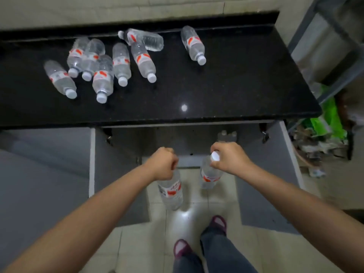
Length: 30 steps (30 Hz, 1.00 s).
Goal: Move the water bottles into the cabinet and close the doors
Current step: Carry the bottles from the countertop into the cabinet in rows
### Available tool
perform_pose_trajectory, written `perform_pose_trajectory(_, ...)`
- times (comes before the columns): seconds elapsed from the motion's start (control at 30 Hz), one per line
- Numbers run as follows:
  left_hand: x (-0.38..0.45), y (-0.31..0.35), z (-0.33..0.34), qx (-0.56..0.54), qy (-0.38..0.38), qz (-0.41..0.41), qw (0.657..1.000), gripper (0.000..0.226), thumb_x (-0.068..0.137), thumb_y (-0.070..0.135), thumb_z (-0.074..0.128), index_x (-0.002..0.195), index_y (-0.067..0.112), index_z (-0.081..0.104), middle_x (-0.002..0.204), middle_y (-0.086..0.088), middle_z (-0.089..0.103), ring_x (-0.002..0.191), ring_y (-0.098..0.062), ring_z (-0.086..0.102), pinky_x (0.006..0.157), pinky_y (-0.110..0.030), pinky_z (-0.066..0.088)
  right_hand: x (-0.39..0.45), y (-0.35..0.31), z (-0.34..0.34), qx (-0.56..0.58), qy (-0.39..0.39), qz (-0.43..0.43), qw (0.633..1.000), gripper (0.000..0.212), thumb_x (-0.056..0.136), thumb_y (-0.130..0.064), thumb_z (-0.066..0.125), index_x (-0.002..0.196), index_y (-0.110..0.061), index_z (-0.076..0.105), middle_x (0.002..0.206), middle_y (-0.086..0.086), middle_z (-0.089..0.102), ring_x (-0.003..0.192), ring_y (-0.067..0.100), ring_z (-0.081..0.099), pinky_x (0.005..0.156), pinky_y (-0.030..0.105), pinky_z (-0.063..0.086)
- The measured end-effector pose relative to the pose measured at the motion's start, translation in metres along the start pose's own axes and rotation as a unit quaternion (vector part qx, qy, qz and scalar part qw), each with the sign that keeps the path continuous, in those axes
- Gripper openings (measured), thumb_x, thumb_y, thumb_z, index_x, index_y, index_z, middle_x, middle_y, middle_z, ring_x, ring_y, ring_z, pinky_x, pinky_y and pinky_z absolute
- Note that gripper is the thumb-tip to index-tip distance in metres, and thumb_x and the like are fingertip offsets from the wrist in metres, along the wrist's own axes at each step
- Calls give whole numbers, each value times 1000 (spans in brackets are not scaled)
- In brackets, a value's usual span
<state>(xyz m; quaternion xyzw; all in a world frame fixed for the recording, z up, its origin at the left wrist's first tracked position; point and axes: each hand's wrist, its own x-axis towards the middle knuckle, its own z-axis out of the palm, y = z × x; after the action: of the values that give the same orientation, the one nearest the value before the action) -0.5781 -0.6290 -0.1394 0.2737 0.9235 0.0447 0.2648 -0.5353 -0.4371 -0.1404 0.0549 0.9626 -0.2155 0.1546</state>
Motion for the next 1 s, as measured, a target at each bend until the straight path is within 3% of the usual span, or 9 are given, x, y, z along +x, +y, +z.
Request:
perform_pose_trajectory(0.2,71,4,67,53,-53,-25,997,27,84,3,52,110,-1,59,125,-15,47,118,-31,39,91,-36,40,61,56,53,-8,-14,42,999,27,86,-17,58,112,-10,61,115,14,67,109,30,59,84,31,47)
perform_pose_trajectory(0.37,149,-12,118,35,-26,-29,999,30,84,-2,47,111,0,58,128,-11,47,119,-30,37,82,-32,34,126,97,99,32,-19,86,996,31,87,-16,60,116,-5,60,116,20,66,110,32,59,86,32,46)
perform_pose_trajectory(0.47,208,-30,156,37,-3,-15,999,34,84,-4,47,115,0,60,128,-12,50,121,-30,38,91,-34,36,170,128,140,41,-13,103,994,31,83,-11,62,113,-4,60,116,18,66,109,30,59,82,29,46)
perform_pose_trajectory(0.63,287,-61,224,58,43,8,997,27,80,-4,53,104,-7,66,118,-21,58,117,-34,47,89,-34,40,243,179,223,40,8,88,995,25,83,-8,59,107,-1,62,111,19,68,105,32,61,84,31,45)
perform_pose_trajectory(0.73,330,-89,267,57,96,67,991,11,50,-9,66,60,-6,66,77,-23,66,78,-44,63,59,-35,52,283,203,271,7,15,56,998,22,86,-10,57,105,-1,63,109,18,68,103,32,62,84,31,46)
perform_pose_trajectory(0.77,345,-98,281,46,105,82,990,15,41,-13,67,52,-4,63,68,-22,64,69,-45,63,52,-35,52,295,211,284,1,22,47,999,22,85,-9,59,105,-2,64,108,18,69,101,31,63,82,30,47)
perform_pose_trajectory(0.83,369,-110,301,39,85,77,993,19,50,-21,61,63,-8,65,80,-27,63,85,-44,59,65,-41,52,315,226,306,3,41,28,999,25,82,-8,61,106,-2,64,107,18,69,100,32,63,77,29,47)
perform_pose_trajectory(0.9,391,-118,317,64,131,76,986,26,65,-17,53,85,-7,66,98,-25,62,103,-38,52,80,-39,47,330,237,323,-5,72,12,997,23,81,-7,62,103,0,64,107,20,67,100,34,63,74,28,45)
perform_pose_trajectory(1.0,411,-127,328,29,133,98,986,31,49,-17,59,76,-3,68,79,-21,68,82,-39,64,64,-32,57,344,243,338,-13,117,-19,993,17,81,-8,61,94,3,63,103,25,65,97,37,62,76,32,48)
